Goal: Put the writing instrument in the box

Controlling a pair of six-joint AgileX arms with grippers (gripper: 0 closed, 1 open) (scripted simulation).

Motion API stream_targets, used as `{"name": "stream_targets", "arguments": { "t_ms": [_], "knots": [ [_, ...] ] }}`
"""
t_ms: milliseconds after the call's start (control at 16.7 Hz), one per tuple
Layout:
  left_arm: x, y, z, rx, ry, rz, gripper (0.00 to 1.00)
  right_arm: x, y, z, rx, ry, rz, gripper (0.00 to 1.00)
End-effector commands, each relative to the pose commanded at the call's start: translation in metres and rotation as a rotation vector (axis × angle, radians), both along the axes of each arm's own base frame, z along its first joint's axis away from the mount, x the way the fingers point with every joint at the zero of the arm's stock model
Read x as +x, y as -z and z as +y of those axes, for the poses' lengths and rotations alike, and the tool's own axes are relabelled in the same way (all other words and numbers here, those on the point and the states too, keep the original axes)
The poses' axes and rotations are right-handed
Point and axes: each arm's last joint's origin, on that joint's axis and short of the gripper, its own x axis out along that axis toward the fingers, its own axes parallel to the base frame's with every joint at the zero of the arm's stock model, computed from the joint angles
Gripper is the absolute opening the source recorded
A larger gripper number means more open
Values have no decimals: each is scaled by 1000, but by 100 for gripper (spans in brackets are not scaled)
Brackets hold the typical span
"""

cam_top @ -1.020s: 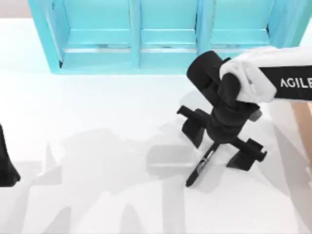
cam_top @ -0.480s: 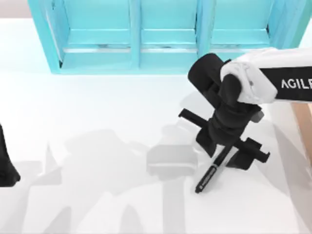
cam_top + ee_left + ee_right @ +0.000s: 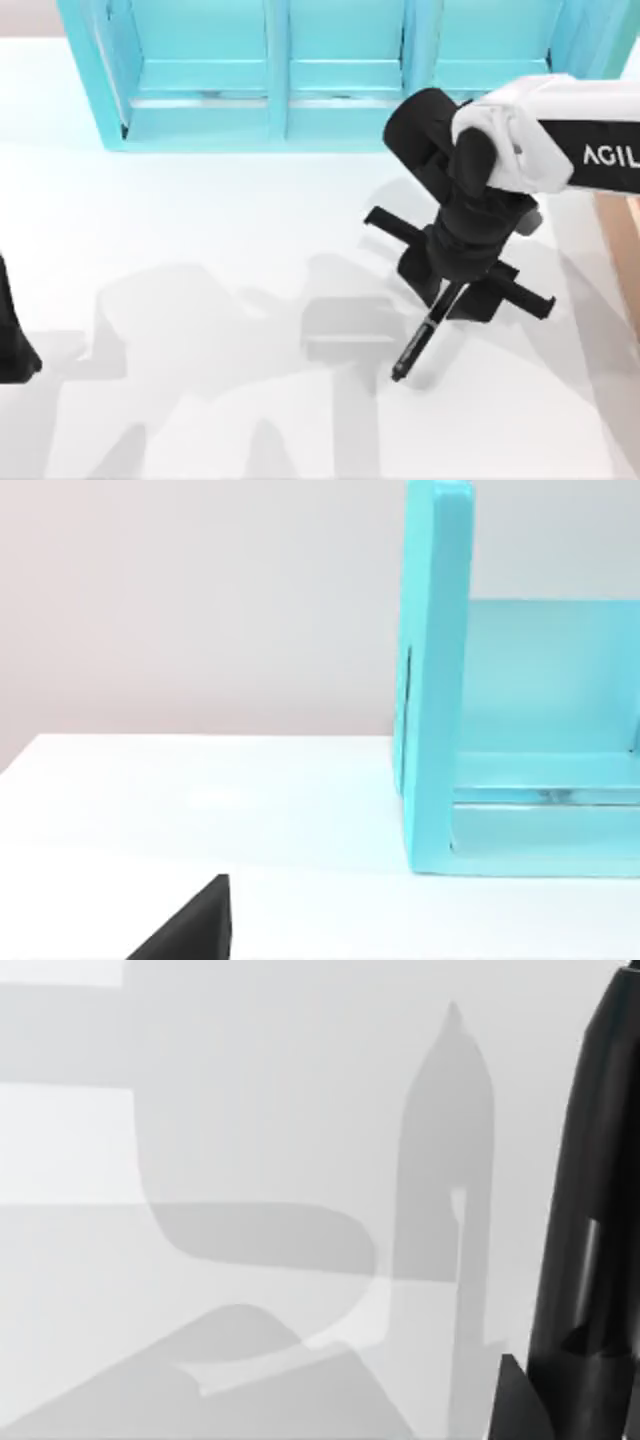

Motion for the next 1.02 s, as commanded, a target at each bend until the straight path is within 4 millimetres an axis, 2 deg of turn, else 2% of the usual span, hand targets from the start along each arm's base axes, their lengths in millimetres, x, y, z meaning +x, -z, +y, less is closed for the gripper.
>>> {"name": "stream_targets", "arguments": {
  "t_ms": [300, 420, 780, 900, 1020],
  "knots": [
    [0, 0, 0, 0, 0, 0, 100, -2, -58, -2, -13, 3, 19, 0],
    [0, 0, 0, 0, 0, 0, 100, -3, -75, -3, -7, 3, 10, 0],
    [0, 0, 0, 0, 0, 0, 100, -1, -77, -7, -7, 13, 11, 0],
    [0, 0, 0, 0, 0, 0, 100, 8, -78, -24, -7, 59, 13, 0],
    [0, 0, 0, 0, 0, 0, 100, 23, -81, -57, -8, 144, 18, 0]
  ]
}}
